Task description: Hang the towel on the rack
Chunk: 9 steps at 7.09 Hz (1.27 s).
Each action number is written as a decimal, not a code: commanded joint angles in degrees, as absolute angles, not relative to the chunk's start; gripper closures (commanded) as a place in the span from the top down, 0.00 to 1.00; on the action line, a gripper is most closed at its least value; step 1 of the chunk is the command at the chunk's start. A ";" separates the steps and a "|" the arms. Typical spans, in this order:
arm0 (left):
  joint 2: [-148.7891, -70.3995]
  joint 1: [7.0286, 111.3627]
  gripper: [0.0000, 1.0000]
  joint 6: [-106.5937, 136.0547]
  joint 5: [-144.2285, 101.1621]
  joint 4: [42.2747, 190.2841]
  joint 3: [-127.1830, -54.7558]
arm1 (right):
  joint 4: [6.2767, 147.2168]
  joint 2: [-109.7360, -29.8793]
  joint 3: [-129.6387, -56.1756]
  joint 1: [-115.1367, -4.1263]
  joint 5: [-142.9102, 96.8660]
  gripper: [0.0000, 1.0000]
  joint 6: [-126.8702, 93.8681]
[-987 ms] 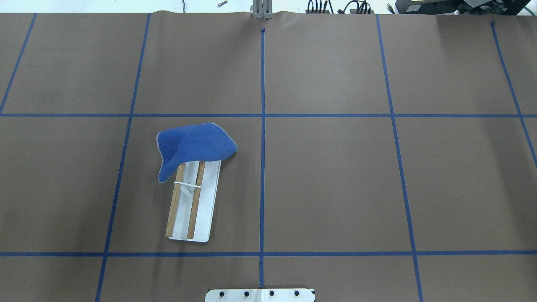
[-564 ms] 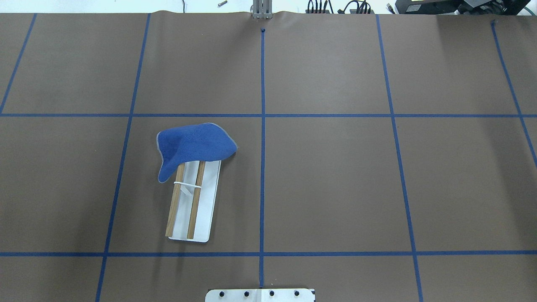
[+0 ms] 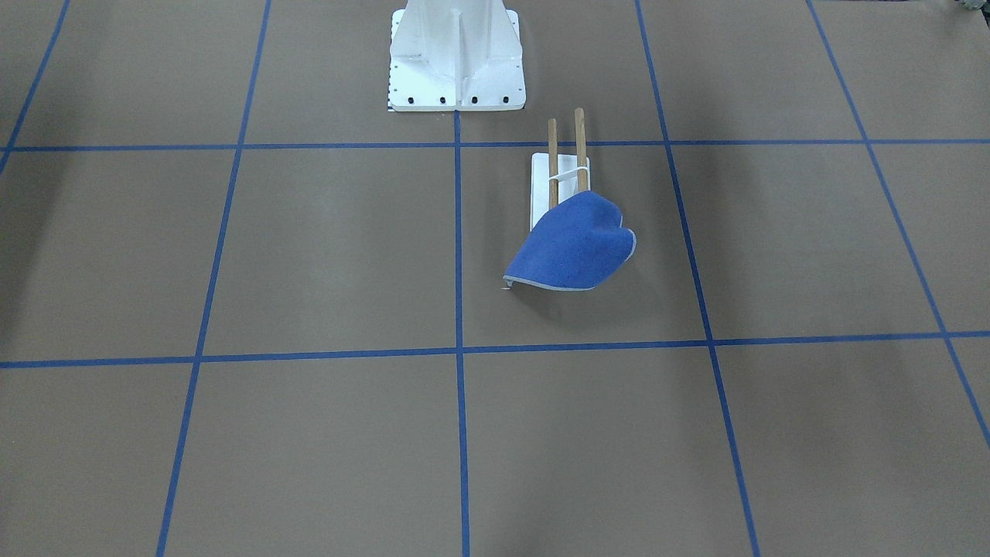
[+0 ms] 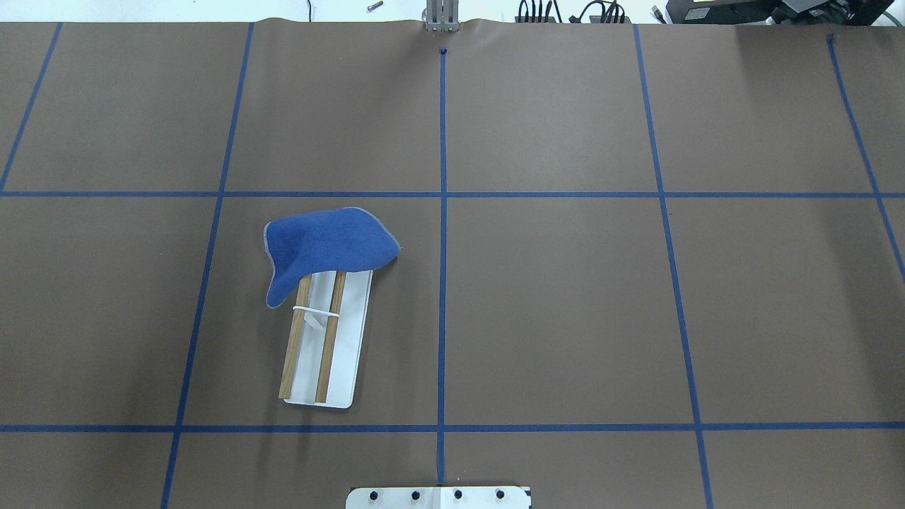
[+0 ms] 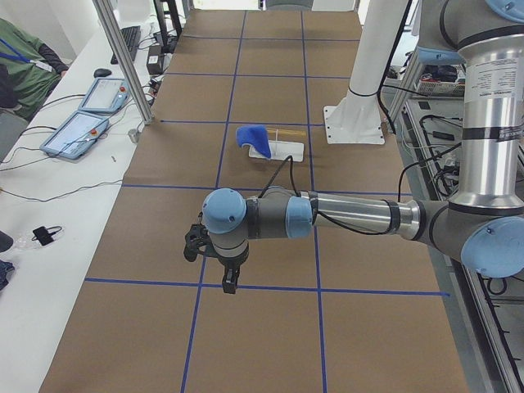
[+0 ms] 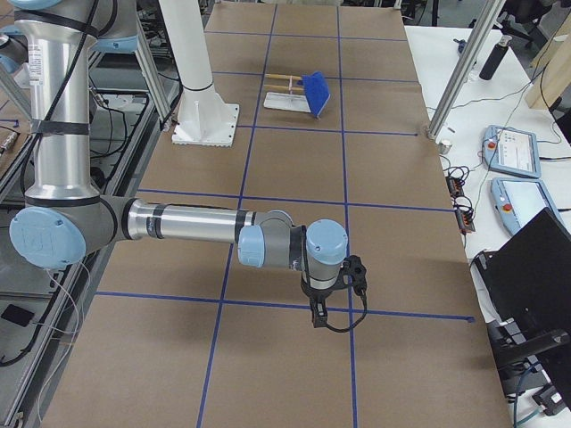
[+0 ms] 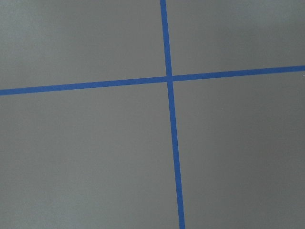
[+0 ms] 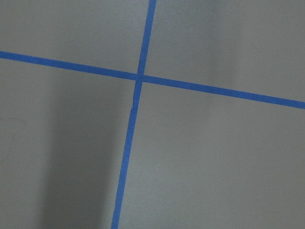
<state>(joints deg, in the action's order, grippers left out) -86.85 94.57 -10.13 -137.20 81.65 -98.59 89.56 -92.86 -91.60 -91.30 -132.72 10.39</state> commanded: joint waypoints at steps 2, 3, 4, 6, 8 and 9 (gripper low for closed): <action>-86.75 94.57 0.98 -10.20 -137.20 81.65 -98.53 | 89.56 -92.99 -91.50 -91.49 -132.63 1.00 10.46; -86.75 94.57 0.98 -10.20 -137.20 81.65 -98.53 | 89.56 -92.99 -91.58 -91.49 -132.63 1.00 10.46; -86.75 94.57 0.98 -10.20 -137.20 81.65 -98.53 | 89.56 -92.99 -91.67 -91.49 -132.63 1.00 10.46; -86.31 94.57 0.98 -10.20 -137.20 81.65 -98.61 | 89.56 -92.99 -91.67 -91.49 -132.63 1.00 10.55; -86.31 94.57 0.98 -10.20 -137.20 81.65 -98.70 | 88.86 -93.86 -91.67 -91.58 -132.54 1.00 10.55; -86.22 94.66 0.98 -10.20 -137.20 81.65 -98.70 | 86.68 -94.65 -91.58 -91.50 -132.45 1.00 10.46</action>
<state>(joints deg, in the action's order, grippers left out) -86.30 94.60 -10.20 -137.20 81.65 -98.66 88.62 -93.76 -91.66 -91.53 -132.53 10.53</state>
